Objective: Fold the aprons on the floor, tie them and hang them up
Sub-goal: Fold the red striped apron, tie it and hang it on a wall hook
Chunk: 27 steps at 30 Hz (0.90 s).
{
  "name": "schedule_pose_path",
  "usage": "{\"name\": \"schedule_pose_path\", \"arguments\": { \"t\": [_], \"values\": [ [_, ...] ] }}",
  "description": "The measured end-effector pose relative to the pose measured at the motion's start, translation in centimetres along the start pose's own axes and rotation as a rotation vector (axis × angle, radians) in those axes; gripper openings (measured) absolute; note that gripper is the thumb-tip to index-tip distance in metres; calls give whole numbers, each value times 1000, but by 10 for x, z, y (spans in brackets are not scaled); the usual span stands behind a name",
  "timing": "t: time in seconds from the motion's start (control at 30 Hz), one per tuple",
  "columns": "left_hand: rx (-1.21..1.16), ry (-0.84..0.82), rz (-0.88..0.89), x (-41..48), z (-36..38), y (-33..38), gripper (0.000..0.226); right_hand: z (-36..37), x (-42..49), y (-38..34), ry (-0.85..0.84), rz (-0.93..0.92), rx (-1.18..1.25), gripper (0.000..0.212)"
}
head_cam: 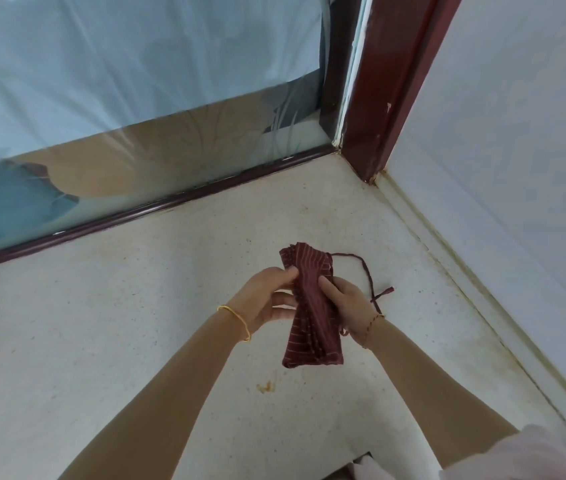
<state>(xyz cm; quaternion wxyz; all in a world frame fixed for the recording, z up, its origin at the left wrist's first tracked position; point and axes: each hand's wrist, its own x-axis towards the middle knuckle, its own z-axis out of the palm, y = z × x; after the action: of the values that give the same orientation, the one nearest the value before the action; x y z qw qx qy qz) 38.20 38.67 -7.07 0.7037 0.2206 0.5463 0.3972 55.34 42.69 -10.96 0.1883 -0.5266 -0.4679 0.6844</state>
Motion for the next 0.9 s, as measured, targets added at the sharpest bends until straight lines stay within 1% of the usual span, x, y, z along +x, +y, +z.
{"name": "schedule_pose_path", "arguments": {
  "t": [0.07, 0.1, 0.13, 0.17, 0.23, 0.27, 0.3, 0.33, 0.37, 0.4, 0.43, 0.47, 0.53, 0.6, 0.67, 0.73, 0.8, 0.9],
  "values": [
    [-184, -49, -2, -1, -4, 7, 24, -2, -3, -1, -106, 34, 238, 38],
    [-182, -15, 39, 0, -3, 8, 21, -1, -5, -2, -159, 52, 327, 39],
    [-129, 49, 105, 1, 0, 9, 17, -1, -6, -3, -211, 58, 378, 39],
    [-1, 145, 188, 6, 2, 8, 17, 1, -7, -3, -258, 56, 408, 37],
    [210, 299, 340, 16, 9, 8, 23, 6, -12, -7, -344, 43, 448, 33],
    [256, 303, 379, 21, 12, 8, 20, 8, -14, -7, -370, 39, 462, 31],
    [321, 260, 375, 24, 15, 11, 13, 10, -16, -8, -377, 36, 473, 29],
    [362, 216, 367, 29, 17, 11, 13, 11, -17, -8, -376, 34, 490, 28],
    [431, 211, 315, 30, 18, 10, 21, 11, -17, -8, -363, 33, 501, 27],
    [421, 218, 248, 31, 18, 7, 27, 12, -17, -9, -355, 24, 506, 28],
    [426, 227, 201, 27, 20, 5, 28, 11, -16, -9, -355, 14, 487, 28],
    [429, 221, 207, 25, 21, 2, 25, 10, -15, -8, -354, 8, 464, 29],
    [557, 271, 300, 23, 23, -2, 12, 8, -16, -12, -330, 1, 447, 30],
    [647, 368, 366, 25, 24, -3, 11, 8, -18, -14, -297, -9, 467, 30],
    [695, 428, 355, 29, 26, -2, 9, 10, -17, -12, -279, -15, 500, 35],
    [764, 446, 312, 29, 29, -1, 12, 14, -16, -10, -212, -17, 508, 40],
    [852, 470, 290, 26, 33, 0, 14, 17, -13, -7, -148, -42, 468, 37],
    [828, 487, 242, 20, 39, 0, 18, 21, -15, -10, -74, -91, 352, 25]
  ]
}}
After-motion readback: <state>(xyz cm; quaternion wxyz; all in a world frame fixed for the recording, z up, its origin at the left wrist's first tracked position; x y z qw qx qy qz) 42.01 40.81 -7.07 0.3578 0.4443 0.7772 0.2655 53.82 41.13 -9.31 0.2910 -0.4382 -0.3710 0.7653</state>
